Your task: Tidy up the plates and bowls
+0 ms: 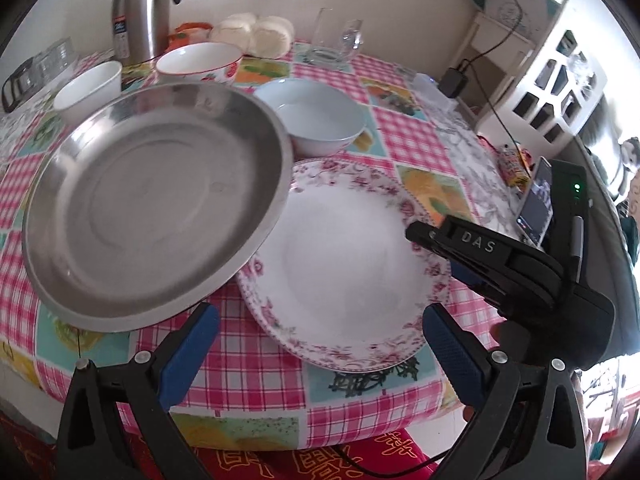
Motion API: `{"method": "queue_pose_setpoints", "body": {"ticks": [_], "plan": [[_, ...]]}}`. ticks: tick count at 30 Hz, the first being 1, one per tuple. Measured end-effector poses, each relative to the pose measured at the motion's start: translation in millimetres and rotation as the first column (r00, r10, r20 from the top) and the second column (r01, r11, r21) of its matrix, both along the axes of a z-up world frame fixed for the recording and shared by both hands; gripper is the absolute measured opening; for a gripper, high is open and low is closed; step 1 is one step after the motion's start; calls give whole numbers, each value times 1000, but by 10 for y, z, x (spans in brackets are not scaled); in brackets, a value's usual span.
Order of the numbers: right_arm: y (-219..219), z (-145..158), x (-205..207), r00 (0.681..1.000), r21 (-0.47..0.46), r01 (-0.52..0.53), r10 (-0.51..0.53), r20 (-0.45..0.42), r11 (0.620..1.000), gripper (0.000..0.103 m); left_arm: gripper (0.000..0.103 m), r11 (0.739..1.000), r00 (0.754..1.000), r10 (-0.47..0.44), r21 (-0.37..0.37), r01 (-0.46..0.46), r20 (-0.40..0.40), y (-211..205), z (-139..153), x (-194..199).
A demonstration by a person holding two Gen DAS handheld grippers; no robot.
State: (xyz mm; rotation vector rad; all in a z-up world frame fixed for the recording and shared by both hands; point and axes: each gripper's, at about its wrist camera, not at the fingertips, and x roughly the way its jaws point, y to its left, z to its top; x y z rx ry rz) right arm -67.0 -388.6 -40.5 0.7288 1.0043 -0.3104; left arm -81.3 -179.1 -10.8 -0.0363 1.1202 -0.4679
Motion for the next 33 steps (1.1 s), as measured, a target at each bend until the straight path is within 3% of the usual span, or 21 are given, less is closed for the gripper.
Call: {"method": "queue_pose_setpoints", "body": {"ticks": [4,6,10,13,18,33], "plan": [[29,-16,26,1000,-16,-22,21,-20,1000,35,99,1000,1000,21,8,-21,-20,15,-54,20],[8,-16,10,999,-33,-8,7,-34,999,29,91,999,999,30,19,-29,-26,5,-81,30],[-72,-26,-59,999,-14,20,-21,-27,1000,28,83,997,995,63,37,-60,-76,12,-208,59],[-99,-5,-90,998,-49,33,-35,-45,998,28,74,995,990,90,52,-85,-105,6,-304,80],[-182,8,-176,997,-69,58,-62,-50,996,28,68,993,987,105,63,-98,-126,-44,-397,92],[-429,11,-365,987,-57,156,-159,-40,986,28,63,988,990,123,104,-115,-69,-429,-461,162]]}}
